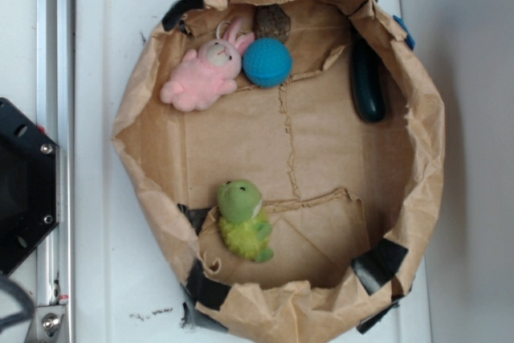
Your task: Grab the pink bunny.
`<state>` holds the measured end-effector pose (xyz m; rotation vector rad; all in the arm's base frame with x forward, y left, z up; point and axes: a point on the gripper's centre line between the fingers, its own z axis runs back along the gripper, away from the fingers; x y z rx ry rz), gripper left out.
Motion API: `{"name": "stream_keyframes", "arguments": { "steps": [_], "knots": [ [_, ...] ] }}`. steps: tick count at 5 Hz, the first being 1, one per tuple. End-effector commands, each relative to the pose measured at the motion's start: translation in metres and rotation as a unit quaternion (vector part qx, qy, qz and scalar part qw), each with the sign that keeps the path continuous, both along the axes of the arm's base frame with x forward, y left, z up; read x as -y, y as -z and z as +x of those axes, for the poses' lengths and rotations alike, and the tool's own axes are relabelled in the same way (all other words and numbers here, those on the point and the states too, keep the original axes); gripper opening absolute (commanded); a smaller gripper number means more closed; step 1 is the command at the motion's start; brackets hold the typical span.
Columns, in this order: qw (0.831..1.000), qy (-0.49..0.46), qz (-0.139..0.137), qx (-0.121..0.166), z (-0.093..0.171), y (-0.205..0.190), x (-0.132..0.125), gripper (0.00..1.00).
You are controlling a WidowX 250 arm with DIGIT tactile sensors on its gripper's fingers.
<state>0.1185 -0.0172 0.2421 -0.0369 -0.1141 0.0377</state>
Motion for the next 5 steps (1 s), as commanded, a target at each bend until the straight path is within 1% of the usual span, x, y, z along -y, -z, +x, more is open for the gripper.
{"name": "stream_keyframes", "arguments": {
  "steps": [1,2,3,4,5],
  "knots": [
    [1.0,0.0,0.0,0.0,0.0,0.0,0.0,1.0],
    [1.0,-0.023,-0.001,-0.008,0.021,0.005,0.002,1.0],
    [0.999,-0.043,-0.003,-0.018,0.033,0.012,0.007,1.0],
    [0.997,-0.07,0.008,-0.015,0.047,0.024,0.004,1.0],
    [0.997,-0.077,0.003,-0.021,0.069,0.034,0.001,1.0]
  ]
}}
